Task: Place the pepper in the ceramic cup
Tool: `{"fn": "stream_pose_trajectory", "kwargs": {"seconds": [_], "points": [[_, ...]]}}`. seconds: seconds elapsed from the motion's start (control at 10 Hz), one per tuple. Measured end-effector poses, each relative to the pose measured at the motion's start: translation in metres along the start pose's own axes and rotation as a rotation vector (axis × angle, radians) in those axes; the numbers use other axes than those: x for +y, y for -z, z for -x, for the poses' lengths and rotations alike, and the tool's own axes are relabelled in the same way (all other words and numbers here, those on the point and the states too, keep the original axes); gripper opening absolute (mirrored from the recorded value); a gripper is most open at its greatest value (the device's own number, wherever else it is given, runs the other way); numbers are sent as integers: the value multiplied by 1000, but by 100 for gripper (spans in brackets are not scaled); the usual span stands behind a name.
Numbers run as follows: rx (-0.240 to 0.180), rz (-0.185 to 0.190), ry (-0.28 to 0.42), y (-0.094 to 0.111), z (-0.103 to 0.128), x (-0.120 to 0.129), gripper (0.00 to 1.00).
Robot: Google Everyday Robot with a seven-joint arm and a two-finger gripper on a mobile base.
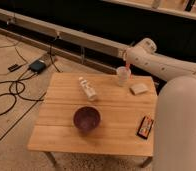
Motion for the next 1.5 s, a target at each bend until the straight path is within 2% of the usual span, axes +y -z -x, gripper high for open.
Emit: {"fn": "stream_pose_trajectory", "kwargs": {"seconds": [0.4, 0.9, 1.1, 1.5], "points": [[-19, -28, 3, -20, -7, -6, 0], [-6, -22, 45, -39, -28, 7, 0], [-8, -14, 48, -44, -30, 11, 0], [-32, -12, 35, -53, -17, 6, 0]]}}
